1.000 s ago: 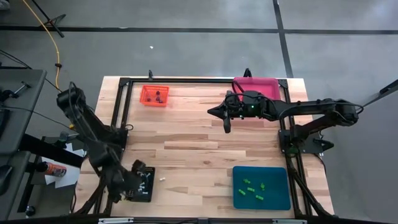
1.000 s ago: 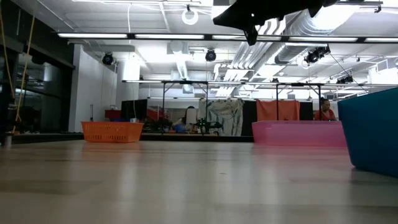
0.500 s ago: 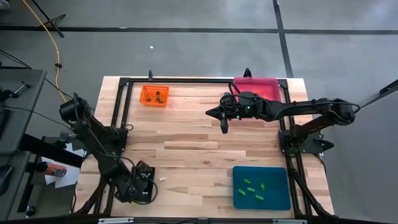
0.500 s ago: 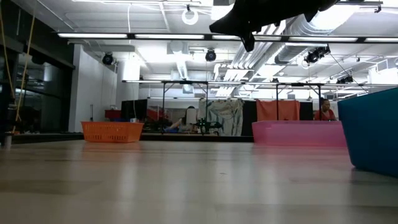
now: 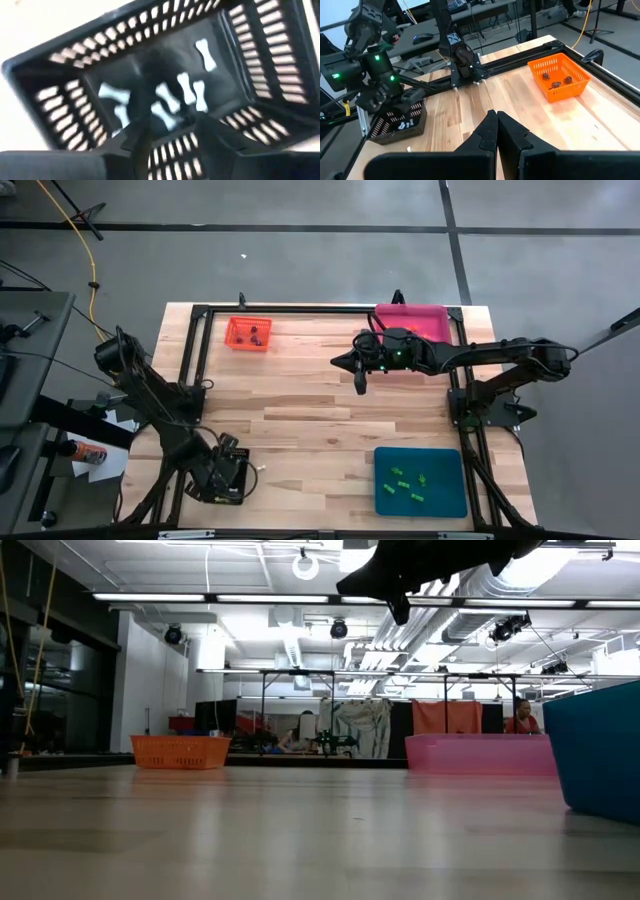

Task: Sort Halloween decoration
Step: Put the white bone toy into the black bin

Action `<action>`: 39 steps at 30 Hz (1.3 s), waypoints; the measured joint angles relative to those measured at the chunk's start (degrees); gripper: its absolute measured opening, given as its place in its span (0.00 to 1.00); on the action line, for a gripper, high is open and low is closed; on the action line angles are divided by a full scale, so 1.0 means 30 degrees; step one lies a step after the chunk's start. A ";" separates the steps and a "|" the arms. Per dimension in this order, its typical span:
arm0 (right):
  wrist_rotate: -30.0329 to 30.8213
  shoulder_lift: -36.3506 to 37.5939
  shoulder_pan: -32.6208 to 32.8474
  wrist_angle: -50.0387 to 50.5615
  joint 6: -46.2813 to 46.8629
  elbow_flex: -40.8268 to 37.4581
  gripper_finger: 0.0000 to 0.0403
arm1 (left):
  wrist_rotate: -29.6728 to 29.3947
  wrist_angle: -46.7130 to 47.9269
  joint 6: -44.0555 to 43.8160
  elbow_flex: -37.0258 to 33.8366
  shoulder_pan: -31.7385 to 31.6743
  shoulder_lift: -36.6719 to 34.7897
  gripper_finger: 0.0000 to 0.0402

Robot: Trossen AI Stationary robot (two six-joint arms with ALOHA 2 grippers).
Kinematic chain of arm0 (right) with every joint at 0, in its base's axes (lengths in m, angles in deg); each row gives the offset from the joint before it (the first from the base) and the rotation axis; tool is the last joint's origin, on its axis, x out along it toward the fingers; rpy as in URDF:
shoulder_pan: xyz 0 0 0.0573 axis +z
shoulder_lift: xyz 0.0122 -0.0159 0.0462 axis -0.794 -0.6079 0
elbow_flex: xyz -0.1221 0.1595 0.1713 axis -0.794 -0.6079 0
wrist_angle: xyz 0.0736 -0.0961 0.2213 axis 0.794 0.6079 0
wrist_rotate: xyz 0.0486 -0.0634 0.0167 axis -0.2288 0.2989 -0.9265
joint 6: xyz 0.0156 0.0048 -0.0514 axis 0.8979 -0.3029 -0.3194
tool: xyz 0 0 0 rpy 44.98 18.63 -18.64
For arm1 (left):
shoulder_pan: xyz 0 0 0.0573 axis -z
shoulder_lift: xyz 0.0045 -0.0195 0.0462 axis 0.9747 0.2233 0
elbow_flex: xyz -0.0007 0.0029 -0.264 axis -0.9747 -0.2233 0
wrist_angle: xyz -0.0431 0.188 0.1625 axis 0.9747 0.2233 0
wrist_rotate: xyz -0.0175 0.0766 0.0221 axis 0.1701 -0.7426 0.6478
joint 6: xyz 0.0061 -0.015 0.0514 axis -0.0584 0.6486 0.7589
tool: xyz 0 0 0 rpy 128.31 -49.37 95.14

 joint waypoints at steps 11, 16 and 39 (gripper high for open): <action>0.0000 0.0000 0.0007 0.0004 0.0206 0.0000 0.00 | -0.0933 0.1561 -0.0267 0.1677 -0.5871 -0.5200 0.38; 0.0000 0.0000 0.0007 0.0086 0.0199 0.0000 0.00 | -0.0269 0.2664 0.0176 0.4407 -0.8054 -0.3204 0.38; -0.0007 0.0007 0.0007 0.4563 -0.1455 0.0000 0.00 | 0.3050 0.6405 -0.8097 1.0964 -0.6828 0.9000 0.38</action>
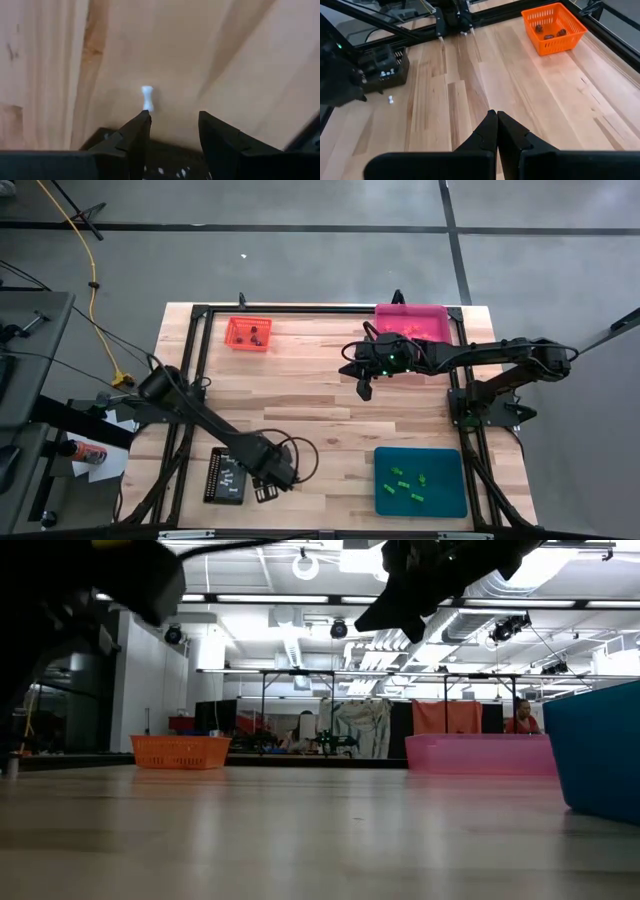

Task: Sort Halloween decoration
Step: Put the white bone toy into the black bin

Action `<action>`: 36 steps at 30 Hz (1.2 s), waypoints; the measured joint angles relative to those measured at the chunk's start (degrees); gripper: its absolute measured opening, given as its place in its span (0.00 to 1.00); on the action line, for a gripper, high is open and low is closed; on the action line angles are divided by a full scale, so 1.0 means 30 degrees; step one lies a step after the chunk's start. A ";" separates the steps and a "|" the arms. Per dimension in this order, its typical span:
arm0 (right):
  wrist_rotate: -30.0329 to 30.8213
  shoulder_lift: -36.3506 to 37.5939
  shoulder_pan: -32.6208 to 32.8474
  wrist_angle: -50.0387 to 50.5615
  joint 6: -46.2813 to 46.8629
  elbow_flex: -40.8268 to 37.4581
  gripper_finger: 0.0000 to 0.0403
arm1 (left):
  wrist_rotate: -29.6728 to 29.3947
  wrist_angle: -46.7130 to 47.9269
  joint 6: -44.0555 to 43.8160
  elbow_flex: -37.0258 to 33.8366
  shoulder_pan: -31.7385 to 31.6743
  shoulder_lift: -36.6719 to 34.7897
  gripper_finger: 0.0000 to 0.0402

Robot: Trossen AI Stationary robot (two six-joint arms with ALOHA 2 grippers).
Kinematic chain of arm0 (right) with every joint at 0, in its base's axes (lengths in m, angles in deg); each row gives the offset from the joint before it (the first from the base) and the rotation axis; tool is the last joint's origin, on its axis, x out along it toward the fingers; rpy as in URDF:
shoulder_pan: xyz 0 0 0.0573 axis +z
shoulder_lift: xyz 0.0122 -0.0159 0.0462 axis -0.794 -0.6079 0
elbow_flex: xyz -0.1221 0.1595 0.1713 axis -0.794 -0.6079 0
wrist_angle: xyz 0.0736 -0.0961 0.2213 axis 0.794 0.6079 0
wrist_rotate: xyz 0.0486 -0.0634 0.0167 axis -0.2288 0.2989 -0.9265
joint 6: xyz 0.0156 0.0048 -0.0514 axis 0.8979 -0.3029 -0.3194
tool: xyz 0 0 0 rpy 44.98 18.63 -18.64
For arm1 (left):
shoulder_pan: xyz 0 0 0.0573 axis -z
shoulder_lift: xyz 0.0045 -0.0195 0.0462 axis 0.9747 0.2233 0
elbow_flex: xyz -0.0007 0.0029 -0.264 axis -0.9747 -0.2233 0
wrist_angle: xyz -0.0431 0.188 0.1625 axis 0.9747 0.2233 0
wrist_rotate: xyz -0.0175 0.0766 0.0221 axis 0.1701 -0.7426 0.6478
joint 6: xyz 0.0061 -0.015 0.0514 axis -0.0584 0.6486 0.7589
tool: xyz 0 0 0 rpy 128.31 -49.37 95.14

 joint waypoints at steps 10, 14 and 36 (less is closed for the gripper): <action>-0.0007 0.0000 0.0000 -0.0065 0.0180 0.0000 0.00 | 0.0486 0.0147 0.0838 0.0000 -0.0301 0.1671 0.38; -0.0005 0.0000 0.0000 -0.0114 0.0798 0.0000 0.00 | 0.0717 0.0136 0.0920 0.0000 -0.0287 0.2178 0.38; 0.0131 0.0000 0.0000 -0.0121 0.0911 0.0000 0.00 | 0.0738 -0.0327 0.2158 0.0007 -0.0281 0.2449 0.03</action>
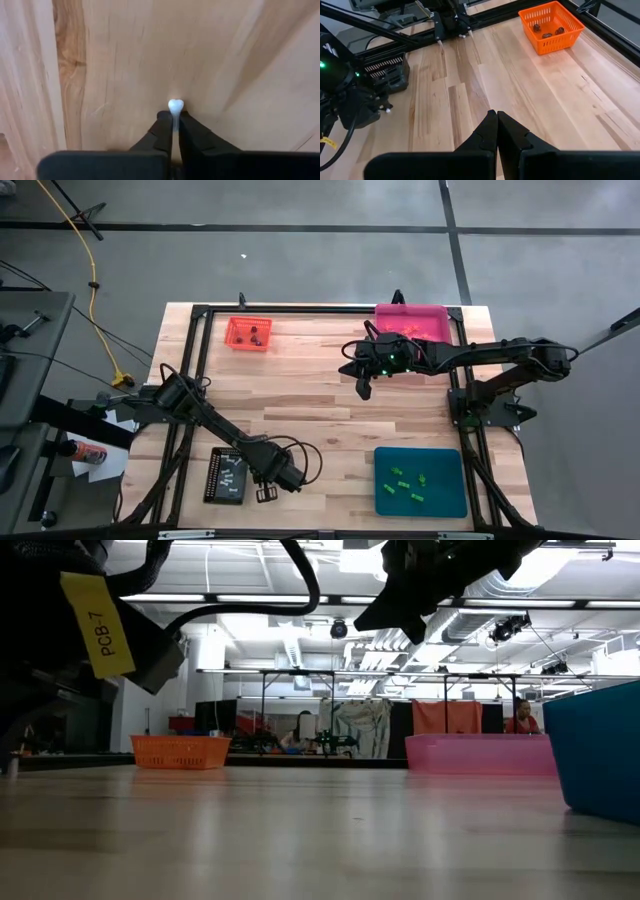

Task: Sort Halloween decoration
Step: Put the white bone toy into the black bin

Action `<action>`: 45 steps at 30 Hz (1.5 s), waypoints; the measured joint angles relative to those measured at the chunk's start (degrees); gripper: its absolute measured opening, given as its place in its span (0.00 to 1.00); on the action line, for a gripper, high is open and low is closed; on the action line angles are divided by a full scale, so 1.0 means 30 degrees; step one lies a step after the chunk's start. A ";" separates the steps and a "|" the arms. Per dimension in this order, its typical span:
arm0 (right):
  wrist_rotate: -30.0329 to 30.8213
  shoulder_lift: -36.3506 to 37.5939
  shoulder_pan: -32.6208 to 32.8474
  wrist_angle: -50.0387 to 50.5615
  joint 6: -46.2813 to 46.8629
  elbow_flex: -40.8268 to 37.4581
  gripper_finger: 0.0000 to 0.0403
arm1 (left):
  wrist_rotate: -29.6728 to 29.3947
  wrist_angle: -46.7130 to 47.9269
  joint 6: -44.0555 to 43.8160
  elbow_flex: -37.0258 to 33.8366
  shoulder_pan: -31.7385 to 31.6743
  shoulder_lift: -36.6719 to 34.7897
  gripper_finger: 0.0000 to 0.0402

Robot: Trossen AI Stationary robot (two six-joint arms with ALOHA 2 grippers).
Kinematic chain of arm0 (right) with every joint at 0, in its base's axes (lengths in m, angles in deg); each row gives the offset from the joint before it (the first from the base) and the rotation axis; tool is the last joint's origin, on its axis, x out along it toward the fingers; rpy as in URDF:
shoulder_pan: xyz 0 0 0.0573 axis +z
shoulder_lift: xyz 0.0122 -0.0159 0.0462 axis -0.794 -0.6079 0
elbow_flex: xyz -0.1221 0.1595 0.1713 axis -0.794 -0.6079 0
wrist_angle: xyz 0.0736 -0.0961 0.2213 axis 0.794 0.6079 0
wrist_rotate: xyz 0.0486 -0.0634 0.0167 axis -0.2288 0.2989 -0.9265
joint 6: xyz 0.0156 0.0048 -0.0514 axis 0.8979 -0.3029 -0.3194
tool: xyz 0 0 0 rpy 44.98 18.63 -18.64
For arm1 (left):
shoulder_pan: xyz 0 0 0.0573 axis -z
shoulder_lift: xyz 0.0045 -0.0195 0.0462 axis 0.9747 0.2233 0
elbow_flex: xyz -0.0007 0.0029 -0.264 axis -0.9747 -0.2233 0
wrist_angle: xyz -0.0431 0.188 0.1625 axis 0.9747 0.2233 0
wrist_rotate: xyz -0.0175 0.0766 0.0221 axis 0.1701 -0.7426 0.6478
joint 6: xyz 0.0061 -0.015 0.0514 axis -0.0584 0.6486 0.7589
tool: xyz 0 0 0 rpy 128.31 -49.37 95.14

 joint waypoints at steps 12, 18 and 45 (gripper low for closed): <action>0.0022 0.0000 -0.0007 -0.0004 -0.0438 0.0000 0.00 | -0.0093 -0.0156 0.0922 -0.0007 -0.0013 0.0007 0.01; 0.0024 0.0002 -0.0007 -0.0257 -0.0884 0.0000 0.00 | -0.1315 -0.0289 0.5317 -0.0018 -0.0934 -0.0166 0.00; -0.1207 0.0007 0.2502 -0.8565 0.0573 -0.0007 0.00 | -0.8162 -1.9294 1.1258 -1.1053 -0.8548 -2.0951 0.00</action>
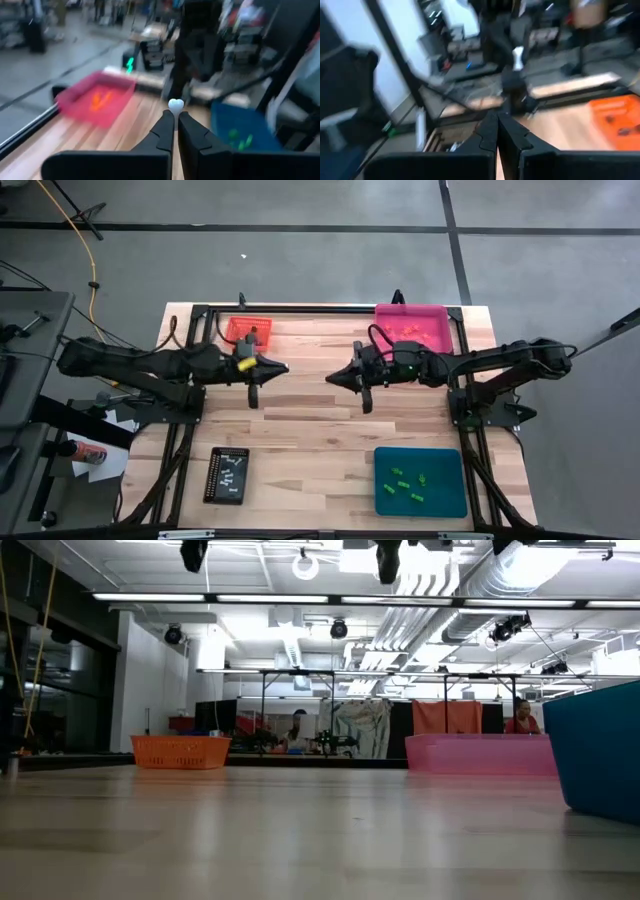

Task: Sort Halloween decoration
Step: Put the white bone toy into the black bin

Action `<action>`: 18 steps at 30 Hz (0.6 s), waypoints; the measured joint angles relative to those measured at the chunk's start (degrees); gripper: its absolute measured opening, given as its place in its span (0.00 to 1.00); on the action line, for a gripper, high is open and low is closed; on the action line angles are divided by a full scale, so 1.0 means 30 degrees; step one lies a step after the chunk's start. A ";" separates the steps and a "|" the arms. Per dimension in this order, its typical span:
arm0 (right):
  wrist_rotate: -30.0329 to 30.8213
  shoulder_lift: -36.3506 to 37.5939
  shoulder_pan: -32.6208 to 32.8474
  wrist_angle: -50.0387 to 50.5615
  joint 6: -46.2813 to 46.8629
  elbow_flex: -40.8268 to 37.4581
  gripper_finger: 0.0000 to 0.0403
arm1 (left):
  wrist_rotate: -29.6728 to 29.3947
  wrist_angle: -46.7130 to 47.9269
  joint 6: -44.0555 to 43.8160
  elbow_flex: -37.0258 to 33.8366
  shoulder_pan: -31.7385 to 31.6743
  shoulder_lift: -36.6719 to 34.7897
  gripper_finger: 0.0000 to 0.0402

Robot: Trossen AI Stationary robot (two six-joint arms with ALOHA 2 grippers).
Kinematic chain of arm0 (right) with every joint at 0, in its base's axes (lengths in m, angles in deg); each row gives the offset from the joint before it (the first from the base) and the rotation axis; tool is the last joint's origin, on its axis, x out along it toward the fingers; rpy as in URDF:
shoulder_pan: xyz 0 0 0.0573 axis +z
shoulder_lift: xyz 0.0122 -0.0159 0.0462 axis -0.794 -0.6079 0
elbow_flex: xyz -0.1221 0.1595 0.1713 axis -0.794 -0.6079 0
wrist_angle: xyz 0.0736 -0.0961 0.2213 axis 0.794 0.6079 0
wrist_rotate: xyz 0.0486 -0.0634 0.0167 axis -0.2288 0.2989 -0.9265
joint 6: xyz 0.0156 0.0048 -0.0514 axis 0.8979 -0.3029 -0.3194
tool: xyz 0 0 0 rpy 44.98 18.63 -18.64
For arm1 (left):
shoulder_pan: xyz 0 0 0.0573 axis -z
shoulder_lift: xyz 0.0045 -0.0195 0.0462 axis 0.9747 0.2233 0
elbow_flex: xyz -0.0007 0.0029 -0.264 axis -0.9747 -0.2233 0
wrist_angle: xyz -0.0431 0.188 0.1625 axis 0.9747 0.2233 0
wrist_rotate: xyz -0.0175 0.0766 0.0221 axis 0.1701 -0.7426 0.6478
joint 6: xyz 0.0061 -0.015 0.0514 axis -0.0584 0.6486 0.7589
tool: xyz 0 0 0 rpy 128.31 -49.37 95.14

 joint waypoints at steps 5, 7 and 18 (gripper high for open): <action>0.3599 0.0000 0.0724 -0.0876 -0.0014 0.0001 0.00 | 0.2818 -0.4483 -0.0072 -0.2543 -0.1010 -0.0651 0.00; 0.3882 0.0000 0.0803 -0.0869 0.0017 0.0001 0.00 | 0.3372 -0.4765 0.0027 -0.2702 -0.1212 -0.0615 0.00; 0.5878 0.0000 0.0871 -0.0323 0.0031 0.0003 0.00 | 0.5382 -0.4016 -0.0334 -0.2484 -0.1346 -0.0694 0.00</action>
